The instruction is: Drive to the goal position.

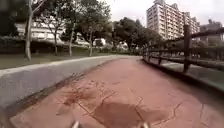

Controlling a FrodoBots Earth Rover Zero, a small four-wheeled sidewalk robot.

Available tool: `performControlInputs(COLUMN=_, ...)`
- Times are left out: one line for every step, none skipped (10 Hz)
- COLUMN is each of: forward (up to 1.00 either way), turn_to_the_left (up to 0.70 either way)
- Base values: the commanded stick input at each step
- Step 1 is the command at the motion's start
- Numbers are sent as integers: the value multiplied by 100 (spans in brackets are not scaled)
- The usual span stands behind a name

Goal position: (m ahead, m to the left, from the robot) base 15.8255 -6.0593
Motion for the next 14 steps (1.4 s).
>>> performControlInputs(forward=70, turn_to_the_left=0)
performControlInputs(forward=70, turn_to_the_left=0)
performControlInputs(forward=70, turn_to_the_left=0)
performControlInputs(forward=70, turn_to_the_left=0)
performControlInputs(forward=70, turn_to_the_left=0)
performControlInputs(forward=70, turn_to_the_left=0)
performControlInputs(forward=70, turn_to_the_left=0)
performControlInputs(forward=70, turn_to_the_left=0)
performControlInputs(forward=70, turn_to_the_left=0)
performControlInputs(forward=70, turn_to_the_left=0)
performControlInputs(forward=70, turn_to_the_left=0)
performControlInputs(forward=70, turn_to_the_left=0)
performControlInputs(forward=70, turn_to_the_left=0)
performControlInputs(forward=70, turn_to_the_left=0)
